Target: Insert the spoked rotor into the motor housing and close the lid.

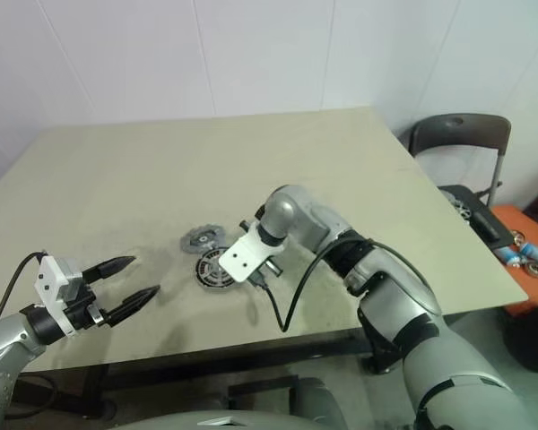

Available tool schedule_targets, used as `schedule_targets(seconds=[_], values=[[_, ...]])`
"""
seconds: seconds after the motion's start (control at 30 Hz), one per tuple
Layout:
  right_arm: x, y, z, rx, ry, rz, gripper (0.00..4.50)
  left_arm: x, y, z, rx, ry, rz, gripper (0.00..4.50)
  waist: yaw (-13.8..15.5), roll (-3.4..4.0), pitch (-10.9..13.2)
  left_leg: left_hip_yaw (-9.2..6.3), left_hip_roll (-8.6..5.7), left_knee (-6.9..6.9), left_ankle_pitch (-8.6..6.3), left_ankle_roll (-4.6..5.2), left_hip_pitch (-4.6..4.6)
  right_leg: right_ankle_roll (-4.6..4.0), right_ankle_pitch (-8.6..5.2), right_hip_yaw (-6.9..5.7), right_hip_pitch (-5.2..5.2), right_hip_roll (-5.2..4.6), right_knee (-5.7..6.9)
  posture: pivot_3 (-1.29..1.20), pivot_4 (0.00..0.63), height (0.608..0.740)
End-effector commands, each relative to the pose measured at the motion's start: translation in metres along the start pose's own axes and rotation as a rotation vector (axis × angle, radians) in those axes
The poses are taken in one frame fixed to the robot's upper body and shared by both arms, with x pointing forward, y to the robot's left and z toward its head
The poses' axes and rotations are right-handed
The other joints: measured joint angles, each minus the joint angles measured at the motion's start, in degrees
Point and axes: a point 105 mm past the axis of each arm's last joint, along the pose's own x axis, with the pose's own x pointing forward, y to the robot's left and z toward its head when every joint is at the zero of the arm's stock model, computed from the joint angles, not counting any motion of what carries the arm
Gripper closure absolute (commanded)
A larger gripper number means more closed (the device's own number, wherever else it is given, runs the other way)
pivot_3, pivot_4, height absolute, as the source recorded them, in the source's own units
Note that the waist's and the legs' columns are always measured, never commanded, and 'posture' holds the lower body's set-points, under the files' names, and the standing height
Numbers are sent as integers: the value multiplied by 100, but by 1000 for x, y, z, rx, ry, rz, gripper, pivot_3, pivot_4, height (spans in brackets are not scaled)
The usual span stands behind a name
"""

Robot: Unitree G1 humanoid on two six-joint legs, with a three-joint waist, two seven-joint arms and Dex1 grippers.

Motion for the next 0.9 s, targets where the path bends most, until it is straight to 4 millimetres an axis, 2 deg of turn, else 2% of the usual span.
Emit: schedule_targets(seconds=[0.03,0.23,0.47,0.6,0.77,0.83,0.9], values=[[2,0,11,142,-49,5,4422,2,0,10,46,-26,-5,0,-2,-2,-1,0,0,0,0,0,1,0,0,0,0,0,1,0,0,740],[2,3,22,416,-73,-16,4422,2,1,10,45,-27,-3,0,13,-1,-1,-1,0,2,1,-2,4,-2,-1,0,0,1,9,0,0,740],[-1,-17,45,712,-160,-46,4423,4,1,10,46,-27,-8,0,-11,0,0,0,1,2,1,-3,-7,-1,0,-1,-14,5,10,0,0,740],[0,-24,47,847,-188,-53,4423,5,1,11,47,-27,-8,0,-4,0,0,-1,1,3,4,-9,-8,-3,0,-3,-17,4,16,0,0,740],[1,-28,51,853,-233,-67,4423,6,0,10,48,-26,-8,0,-10,-2,-2,-1,-3,4,4,-9,-12,-2,0,-3,-17,0,14,0,0,740],[-1,-27,53,910,-266,-59,4423,6,0,10,48,-25,-8,0,-13,-2,-1,-1,-3,4,4,-9,-12,-2,0,-3,-18,2,14,0,0,740],[-4,-26,54,937,-293,-52,3709,6,0,10,48,-24,-9,0,-8,-2,-1,-2,-2,4,4,-9,-12,-2,0,-3,-18,3,15,0,0,740]])
